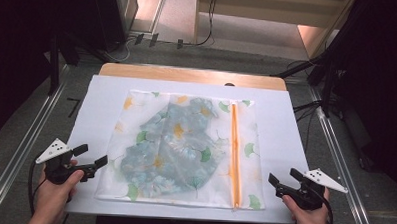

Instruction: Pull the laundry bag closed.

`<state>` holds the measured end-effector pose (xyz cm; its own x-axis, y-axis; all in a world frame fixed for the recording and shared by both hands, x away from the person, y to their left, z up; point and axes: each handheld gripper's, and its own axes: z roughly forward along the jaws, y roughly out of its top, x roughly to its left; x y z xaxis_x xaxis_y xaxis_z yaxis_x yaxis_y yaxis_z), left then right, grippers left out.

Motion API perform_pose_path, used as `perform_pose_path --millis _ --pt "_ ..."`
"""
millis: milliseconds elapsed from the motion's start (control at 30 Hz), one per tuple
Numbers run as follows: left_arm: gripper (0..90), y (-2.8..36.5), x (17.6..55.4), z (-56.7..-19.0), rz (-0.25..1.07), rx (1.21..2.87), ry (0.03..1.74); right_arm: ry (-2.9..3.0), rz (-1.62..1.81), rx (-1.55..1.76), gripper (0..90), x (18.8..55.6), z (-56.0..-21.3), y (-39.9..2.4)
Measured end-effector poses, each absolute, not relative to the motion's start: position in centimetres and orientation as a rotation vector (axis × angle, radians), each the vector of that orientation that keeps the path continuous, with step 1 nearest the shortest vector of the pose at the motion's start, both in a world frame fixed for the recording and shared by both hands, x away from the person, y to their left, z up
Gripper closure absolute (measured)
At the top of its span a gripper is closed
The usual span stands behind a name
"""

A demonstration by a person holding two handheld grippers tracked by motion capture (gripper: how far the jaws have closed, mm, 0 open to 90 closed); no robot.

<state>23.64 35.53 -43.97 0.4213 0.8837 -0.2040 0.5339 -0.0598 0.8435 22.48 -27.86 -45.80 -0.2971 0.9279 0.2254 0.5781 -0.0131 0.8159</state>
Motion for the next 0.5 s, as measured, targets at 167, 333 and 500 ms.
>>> perform_pose_path --millis 167,333,500 --pt "45.7 34.7 23.1 -44.0 0.393 1.717 1.216 1.903 1.219 1.551 26.8 22.8 -45.8 -27.2" --pt "68.3 33.0 23.0 -43.6 0.344 1.747 1.208 1.960 1.253 1.474 36.1 22.2 -45.4 -25.9" --pt "86.6 30.3 23.2 -43.6 0.264 1.791 1.174 2.002 1.266 1.428 39.8 22.0 -45.3 -24.7"
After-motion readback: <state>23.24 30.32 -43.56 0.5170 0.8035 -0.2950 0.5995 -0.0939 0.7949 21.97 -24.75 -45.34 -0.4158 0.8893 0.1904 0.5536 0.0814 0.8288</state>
